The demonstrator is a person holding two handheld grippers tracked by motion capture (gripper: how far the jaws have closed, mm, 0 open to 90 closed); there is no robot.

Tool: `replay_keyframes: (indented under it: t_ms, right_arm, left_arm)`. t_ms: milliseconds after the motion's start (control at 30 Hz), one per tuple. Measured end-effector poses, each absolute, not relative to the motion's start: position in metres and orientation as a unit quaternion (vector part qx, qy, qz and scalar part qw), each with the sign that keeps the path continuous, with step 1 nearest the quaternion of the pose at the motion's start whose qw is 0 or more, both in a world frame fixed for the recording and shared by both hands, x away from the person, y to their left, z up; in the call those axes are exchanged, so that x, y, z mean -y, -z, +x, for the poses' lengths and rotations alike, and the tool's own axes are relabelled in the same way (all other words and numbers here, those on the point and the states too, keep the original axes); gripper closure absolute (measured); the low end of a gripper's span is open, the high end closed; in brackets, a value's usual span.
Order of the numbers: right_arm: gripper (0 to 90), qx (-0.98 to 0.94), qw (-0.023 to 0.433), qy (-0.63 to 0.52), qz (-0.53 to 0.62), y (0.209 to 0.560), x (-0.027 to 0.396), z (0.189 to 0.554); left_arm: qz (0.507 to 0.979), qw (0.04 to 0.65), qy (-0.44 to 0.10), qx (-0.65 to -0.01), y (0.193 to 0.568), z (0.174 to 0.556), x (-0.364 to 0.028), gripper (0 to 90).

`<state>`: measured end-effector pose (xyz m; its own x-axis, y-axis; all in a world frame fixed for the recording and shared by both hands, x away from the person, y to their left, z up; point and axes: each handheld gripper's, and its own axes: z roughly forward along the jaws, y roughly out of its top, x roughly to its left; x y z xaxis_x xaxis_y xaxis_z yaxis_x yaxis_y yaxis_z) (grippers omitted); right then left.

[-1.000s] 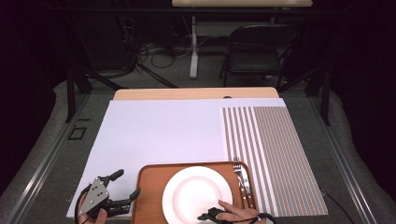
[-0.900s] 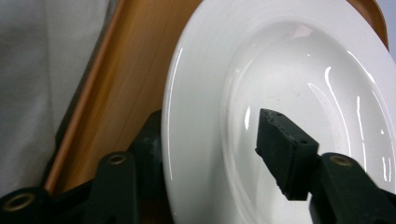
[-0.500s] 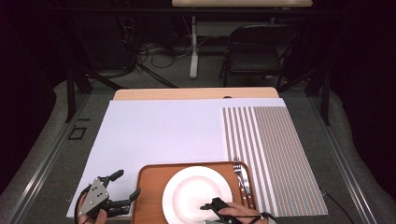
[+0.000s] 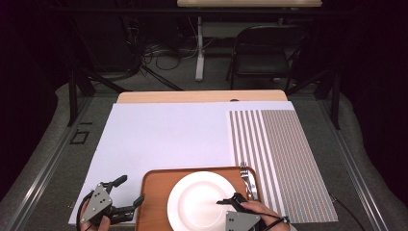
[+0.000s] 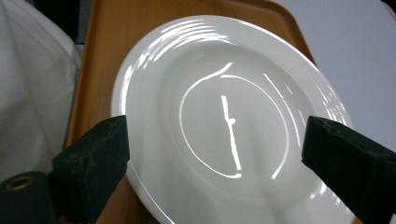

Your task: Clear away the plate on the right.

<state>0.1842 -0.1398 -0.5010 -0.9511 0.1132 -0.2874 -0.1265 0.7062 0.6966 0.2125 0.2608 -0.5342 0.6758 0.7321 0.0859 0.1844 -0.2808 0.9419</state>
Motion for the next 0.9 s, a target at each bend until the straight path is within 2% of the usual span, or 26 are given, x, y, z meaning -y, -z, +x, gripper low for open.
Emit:
replay_keyframes:
  t_ms: [100,433,533,733,900]
  right_arm:
    - [0.1,-0.902,0.164,-0.398,0.034,0.498,0.156,0.192]
    - [0.0,-0.854,0.21,-0.435,0.194,0.498,0.214,0.218]
    - [0.0,-0.838,0.211,-0.44,0.243,0.502,0.23,0.224]
    - [0.0,-0.805,0.25,-0.44,0.311,0.51,0.253,0.234]
    - [0.0,-0.773,0.26,-0.45,0.363,0.513,0.271,0.239]
  left_arm:
    - [0.755,0.518,-0.265,-0.304,0.534,0.213,-0.261,15.6]
    - [0.755,0.517,-0.265,-0.304,0.534,0.213,-0.261,15.6]
    - [0.755,0.518,-0.264,-0.304,0.534,0.213,-0.261,15.6]
    - [0.753,0.52,-0.264,-0.305,0.534,0.213,-0.262,15.5]
    - [0.753,0.521,-0.265,-0.304,0.534,0.212,-0.262,15.6]
